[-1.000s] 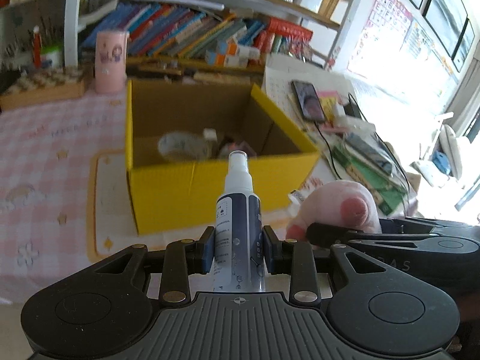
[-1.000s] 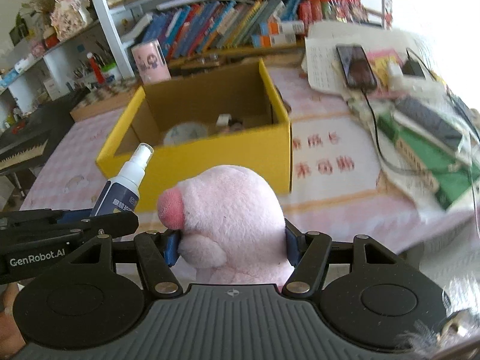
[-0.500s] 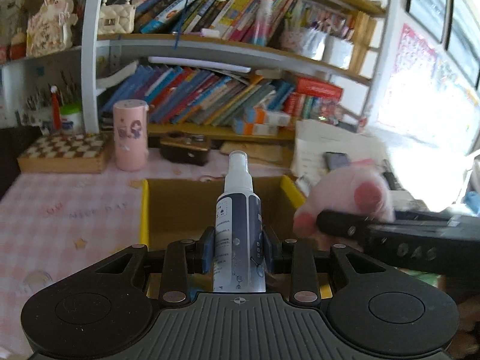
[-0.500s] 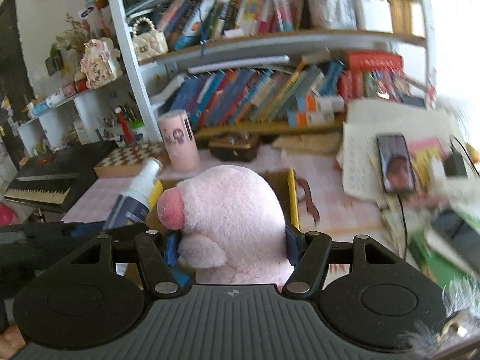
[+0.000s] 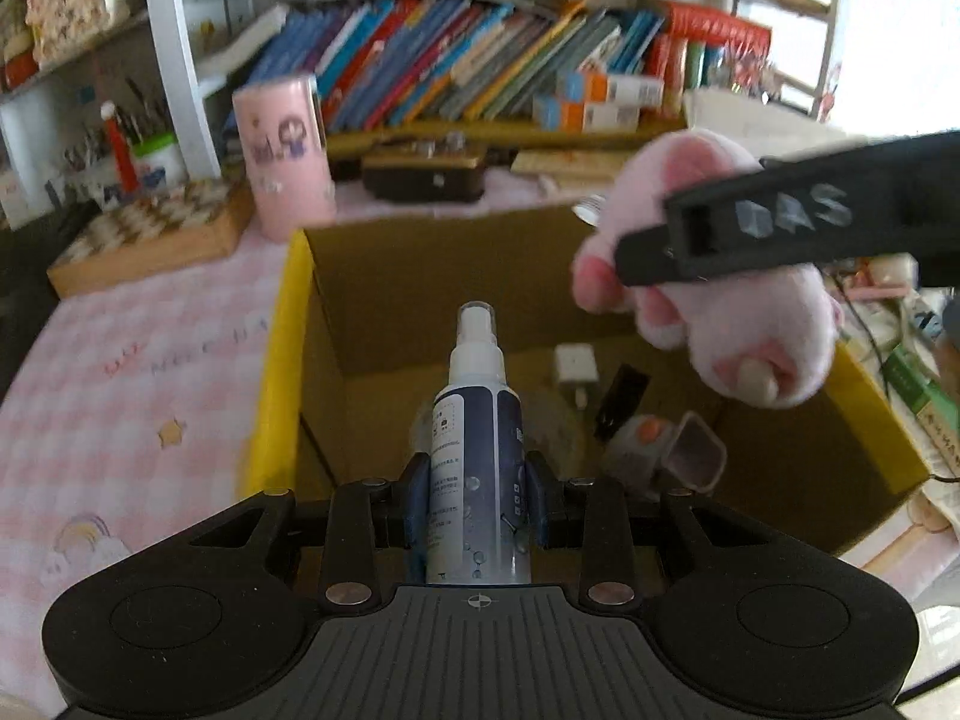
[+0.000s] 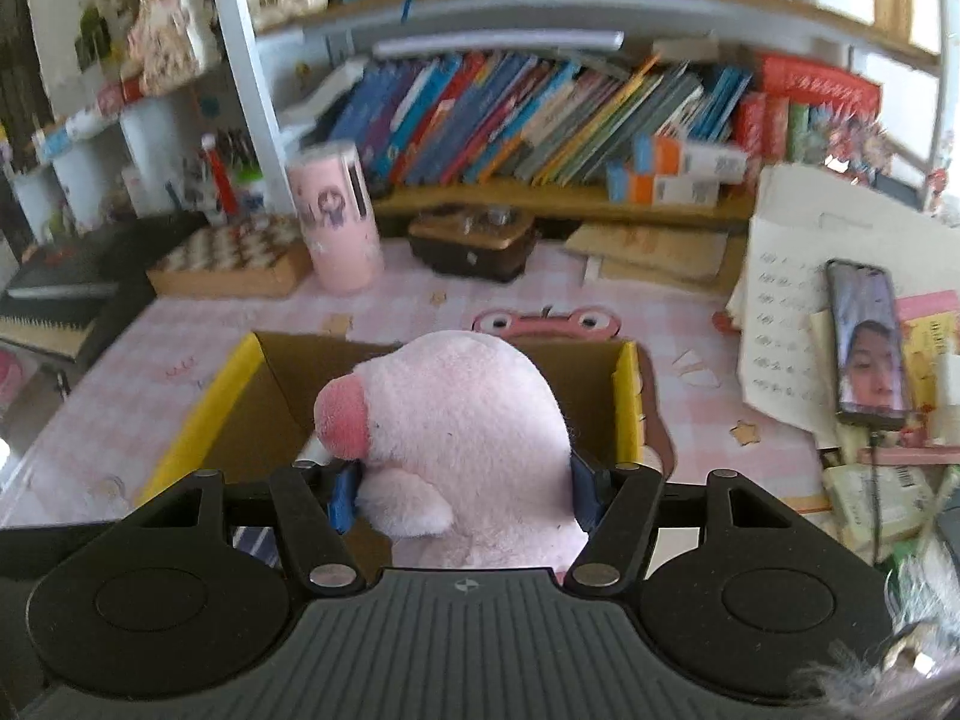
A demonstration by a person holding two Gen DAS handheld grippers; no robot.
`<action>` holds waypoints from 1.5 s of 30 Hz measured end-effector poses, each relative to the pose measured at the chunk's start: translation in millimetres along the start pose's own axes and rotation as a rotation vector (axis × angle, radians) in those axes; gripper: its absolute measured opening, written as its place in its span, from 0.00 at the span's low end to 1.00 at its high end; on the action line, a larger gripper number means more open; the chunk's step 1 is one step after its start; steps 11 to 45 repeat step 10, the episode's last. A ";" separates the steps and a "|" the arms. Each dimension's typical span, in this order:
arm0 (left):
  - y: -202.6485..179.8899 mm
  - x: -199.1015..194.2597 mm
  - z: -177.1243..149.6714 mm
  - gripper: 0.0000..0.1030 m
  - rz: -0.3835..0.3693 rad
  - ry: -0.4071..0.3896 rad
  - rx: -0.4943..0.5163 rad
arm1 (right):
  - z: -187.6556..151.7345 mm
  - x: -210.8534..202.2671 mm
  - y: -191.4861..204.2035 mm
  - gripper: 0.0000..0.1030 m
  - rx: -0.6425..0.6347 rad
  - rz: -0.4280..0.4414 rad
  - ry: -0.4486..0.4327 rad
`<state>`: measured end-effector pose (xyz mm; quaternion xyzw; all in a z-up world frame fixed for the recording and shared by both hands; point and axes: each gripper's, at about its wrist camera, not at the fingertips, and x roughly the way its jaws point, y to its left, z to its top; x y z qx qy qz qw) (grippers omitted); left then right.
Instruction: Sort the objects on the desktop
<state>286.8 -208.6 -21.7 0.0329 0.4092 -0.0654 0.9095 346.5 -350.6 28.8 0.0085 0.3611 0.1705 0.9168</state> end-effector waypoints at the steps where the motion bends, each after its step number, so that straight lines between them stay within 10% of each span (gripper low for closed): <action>1: 0.1 2.5 -0.1 0.30 -0.009 0.012 -0.014 | 2.5 9.7 0.9 0.60 -0.011 0.006 0.024; 10: -8.8 11.2 -8.7 0.30 0.035 0.043 -0.038 | 7.6 66.9 9.4 0.60 -0.054 0.027 0.209; 45: -8.8 11.2 -8.7 0.30 0.035 0.043 -0.038 | 7.6 66.9 9.4 0.60 -0.054 0.027 0.209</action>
